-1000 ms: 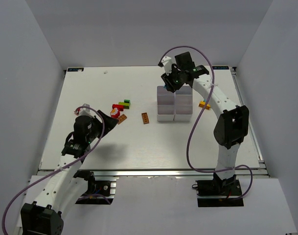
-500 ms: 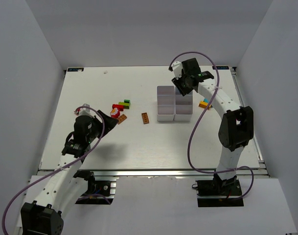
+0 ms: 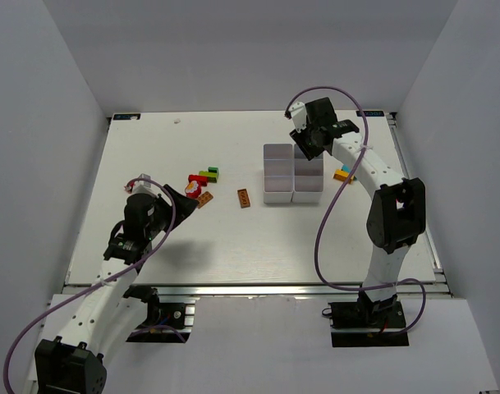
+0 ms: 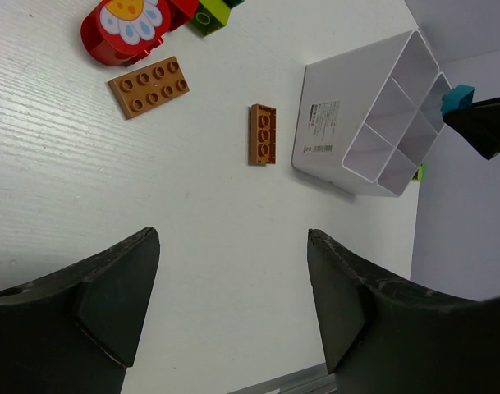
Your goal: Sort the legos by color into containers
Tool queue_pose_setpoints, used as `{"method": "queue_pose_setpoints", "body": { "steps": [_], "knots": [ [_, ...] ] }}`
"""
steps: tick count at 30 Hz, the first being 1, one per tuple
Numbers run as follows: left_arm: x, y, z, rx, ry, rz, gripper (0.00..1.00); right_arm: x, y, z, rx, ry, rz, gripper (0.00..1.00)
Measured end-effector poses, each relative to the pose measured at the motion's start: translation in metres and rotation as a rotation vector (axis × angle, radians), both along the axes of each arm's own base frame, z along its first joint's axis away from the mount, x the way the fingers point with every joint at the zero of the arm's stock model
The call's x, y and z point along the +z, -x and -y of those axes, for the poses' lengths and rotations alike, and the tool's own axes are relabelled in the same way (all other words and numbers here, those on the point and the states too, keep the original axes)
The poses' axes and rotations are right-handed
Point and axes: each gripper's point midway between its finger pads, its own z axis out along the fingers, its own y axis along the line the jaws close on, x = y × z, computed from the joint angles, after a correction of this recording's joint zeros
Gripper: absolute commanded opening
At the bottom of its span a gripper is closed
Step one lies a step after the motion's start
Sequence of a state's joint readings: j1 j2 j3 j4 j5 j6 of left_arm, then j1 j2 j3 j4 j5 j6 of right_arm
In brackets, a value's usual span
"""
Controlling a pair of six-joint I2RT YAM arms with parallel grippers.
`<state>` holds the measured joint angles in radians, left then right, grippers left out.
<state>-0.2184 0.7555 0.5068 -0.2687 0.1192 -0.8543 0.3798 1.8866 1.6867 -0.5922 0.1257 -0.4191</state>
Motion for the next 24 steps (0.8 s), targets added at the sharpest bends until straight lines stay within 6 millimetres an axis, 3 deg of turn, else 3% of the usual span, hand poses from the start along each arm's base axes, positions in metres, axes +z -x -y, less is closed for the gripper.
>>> {"method": "queue_pose_setpoints", "body": {
  "steps": [6, 18, 21, 23, 24],
  "knots": [
    [0.000, 0.000, 0.000, 0.000, 0.000, -0.001, 0.82, 0.000, 0.000, 0.000, -0.003, -0.003, -0.001, 0.55],
    [-0.001, 0.000, 0.000, 0.000, 0.000, -0.002, 0.82, -0.001, 0.001, -0.001, 0.003, -0.007, -0.005, 0.52],
    [-0.001, -0.001, 0.000, -0.001, 0.000, 0.000, 0.82, -0.001, 0.003, -0.005, 0.025, -0.023, -0.014, 0.46],
    [-0.002, -0.001, 0.000, 0.000, -0.001, -0.003, 0.82, 0.000, 0.007, -0.009, 0.056, -0.032, -0.023, 0.33],
    [-0.003, -0.001, 0.000, -0.001, -0.003, -0.007, 0.82, 0.002, 0.009, -0.011, 0.078, -0.040, -0.027, 0.21]
  ]
}}
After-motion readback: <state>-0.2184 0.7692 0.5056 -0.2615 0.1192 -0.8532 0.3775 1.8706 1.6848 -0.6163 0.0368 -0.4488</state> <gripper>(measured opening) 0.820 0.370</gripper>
